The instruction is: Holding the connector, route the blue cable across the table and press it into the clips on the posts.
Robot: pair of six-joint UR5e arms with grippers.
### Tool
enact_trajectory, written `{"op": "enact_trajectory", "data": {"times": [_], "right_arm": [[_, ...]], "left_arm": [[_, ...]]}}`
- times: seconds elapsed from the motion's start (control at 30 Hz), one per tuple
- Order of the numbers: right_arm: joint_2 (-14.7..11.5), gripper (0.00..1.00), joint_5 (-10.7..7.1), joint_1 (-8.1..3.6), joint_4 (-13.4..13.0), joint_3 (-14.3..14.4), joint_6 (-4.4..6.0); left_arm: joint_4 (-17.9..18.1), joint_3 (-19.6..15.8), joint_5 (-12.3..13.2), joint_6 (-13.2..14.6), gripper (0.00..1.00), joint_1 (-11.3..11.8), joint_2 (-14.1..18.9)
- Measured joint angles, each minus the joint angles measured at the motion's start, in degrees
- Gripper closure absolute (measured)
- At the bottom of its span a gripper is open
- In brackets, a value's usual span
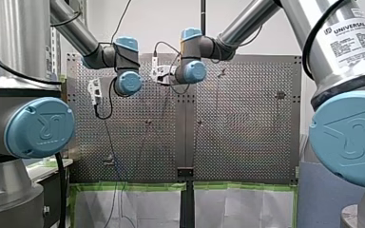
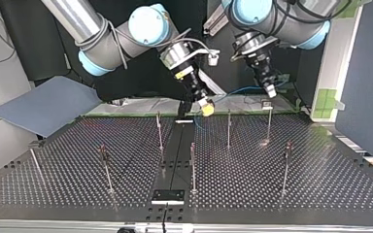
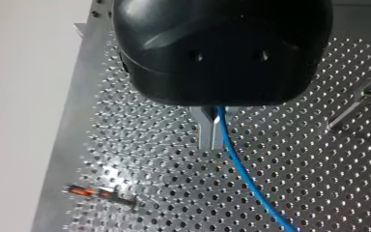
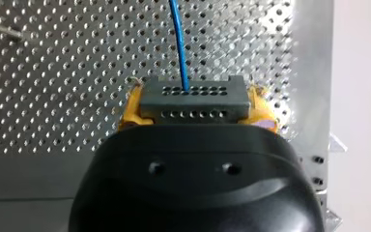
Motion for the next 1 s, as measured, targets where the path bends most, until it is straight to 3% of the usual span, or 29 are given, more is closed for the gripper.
{"op": "enact_trajectory", "data": {"times": [0.37, 0.63, 1.0], "right_arm": [[2.0, 1.0, -0.07, 0.36, 5.3, -4.5, 0.4], [4.4, 1.0, -1.07, 0.3, 6.8, -8.5, 1.74], [5.2, 1.0, -1.76, 0.84, 8.8, -13.7, 2.9]], "left_arm": [[-0.3, 1.0, 4.6, -2.6, 1.0, 4.9, 0.5], [-3.7, 3.5, 8.9, -3.1, 1.0, 9.2, 3.6], [-5.0, 5.9, 14.7, -4.6, 1.0, 15.0, 2.8]]}}
